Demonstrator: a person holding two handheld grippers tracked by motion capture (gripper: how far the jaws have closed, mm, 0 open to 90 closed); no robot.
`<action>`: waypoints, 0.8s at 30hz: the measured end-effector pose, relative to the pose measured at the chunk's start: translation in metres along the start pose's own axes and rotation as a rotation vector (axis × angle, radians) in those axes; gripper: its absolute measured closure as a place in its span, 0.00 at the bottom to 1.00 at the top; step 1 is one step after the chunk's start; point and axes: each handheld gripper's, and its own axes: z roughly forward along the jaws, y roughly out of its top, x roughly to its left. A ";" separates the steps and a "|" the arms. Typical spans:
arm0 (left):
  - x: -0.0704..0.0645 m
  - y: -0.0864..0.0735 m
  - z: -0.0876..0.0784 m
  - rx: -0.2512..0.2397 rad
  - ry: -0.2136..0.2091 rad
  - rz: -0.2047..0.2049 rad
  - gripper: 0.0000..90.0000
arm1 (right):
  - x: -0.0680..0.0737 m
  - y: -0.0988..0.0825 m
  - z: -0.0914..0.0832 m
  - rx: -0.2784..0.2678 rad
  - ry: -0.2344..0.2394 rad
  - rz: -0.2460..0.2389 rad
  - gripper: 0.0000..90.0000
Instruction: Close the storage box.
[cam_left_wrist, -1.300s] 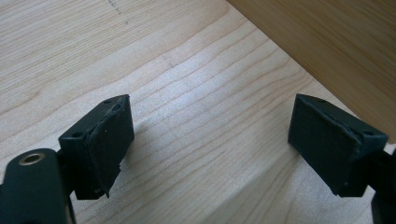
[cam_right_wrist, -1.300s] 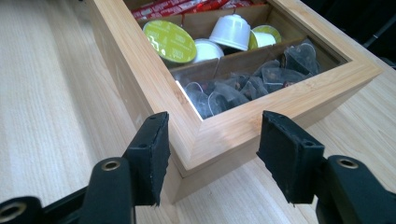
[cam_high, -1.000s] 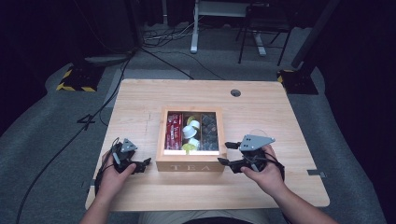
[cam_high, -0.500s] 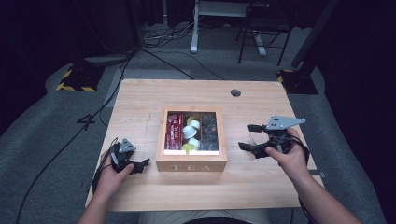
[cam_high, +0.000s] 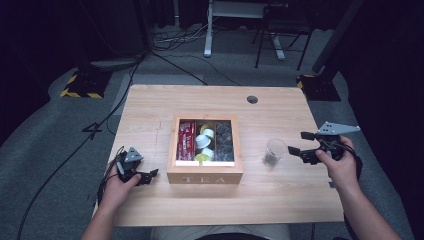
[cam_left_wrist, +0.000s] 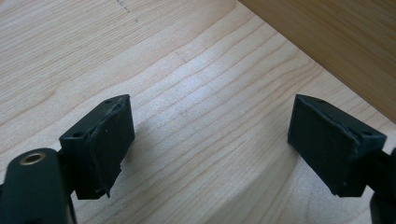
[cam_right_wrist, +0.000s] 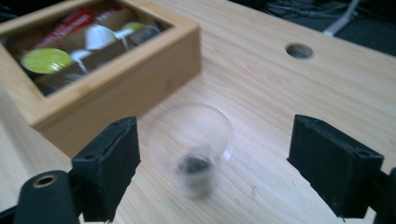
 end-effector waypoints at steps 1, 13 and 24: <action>0.000 0.000 0.000 -0.001 0.000 -0.001 0.17 | -0.006 -0.006 0.000 0.004 -0.005 0.021 0.19; 0.002 0.000 0.000 0.002 -0.003 -0.004 0.17 | -0.056 -0.064 0.005 0.093 -0.134 0.128 0.23; 0.003 0.000 0.000 0.002 0.003 -0.003 0.17 | -0.065 -0.110 0.022 0.135 -0.153 0.193 0.23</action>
